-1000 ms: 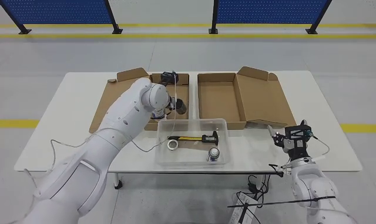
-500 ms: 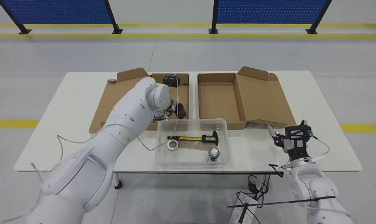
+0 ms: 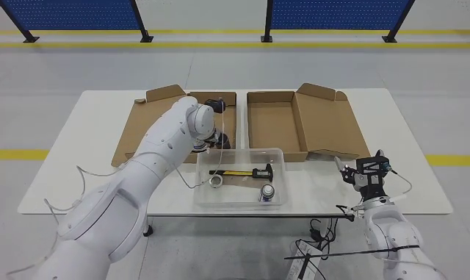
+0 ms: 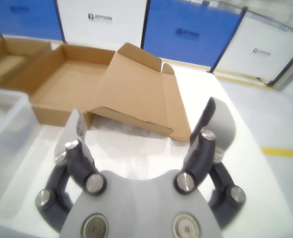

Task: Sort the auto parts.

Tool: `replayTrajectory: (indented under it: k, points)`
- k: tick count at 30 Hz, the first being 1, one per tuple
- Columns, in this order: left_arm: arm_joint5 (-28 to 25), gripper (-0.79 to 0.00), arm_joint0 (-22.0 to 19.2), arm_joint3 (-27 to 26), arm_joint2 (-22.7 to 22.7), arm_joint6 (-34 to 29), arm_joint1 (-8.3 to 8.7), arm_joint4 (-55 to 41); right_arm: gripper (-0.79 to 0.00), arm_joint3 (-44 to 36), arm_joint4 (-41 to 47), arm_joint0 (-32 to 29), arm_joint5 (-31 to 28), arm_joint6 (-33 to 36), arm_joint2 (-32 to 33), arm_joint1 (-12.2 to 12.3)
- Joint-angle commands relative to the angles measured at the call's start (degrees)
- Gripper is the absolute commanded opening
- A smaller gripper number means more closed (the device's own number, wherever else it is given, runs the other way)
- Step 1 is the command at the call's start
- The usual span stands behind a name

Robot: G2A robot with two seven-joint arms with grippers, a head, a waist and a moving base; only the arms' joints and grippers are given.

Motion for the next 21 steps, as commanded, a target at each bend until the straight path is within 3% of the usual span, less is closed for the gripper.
replayTrajectory:
  k: [1, 5, 7, 12, 14, 18, 21]
  points:
    - [-0.3, -0.785, -0.2, 0.6, 0.2, -0.1, -0.24, 0.3, 0.000, 0.0, 0.0, 0.0, 0.0, 0.0, 0.0, 0.0]
    - [-0.3, -0.785, -0.4, 1.9, 0.4, 0.1, -0.76, 0.6, 0.000, 0.0, 0.0, 0.0, 0.0, 0.0, 0.0, 0.0]
    - [-0.3, -0.733, -0.5, 2.3, 0.4, 0.0, -1.06, 0.6, 0.000, 0.0, 0.0, 0.0, 0.0, 0.0, 0.0, 0.0]
    - [-0.4, -0.440, -0.6, 3.5, 0.6, 0.2, -1.71, 0.6, 0.000, 0.0, 0.0, 0.0, 0.0, 0.0, 0.0, 0.0]
    - [-0.4, -0.185, -0.7, 4.0, 0.6, 0.4, -1.92, 0.7, 0.000, 0.0, 0.0, 0.0, 0.0, 0.0, 0.0, 0.0]
    - [-0.5, 0.000, -0.9, 4.5, 0.4, 0.8, -2.29, 0.9, 0.000, 0.0, 0.0, 0.0, 0.0, 0.0, 0.0, 0.0]
    - [-1.1, 0.000, -1.3, 4.0, 0.1, 1.0, -2.46, 0.9, 0.000, 0.0, 0.0, 0.0, 0.0, 0.0, 0.0, 0.0]
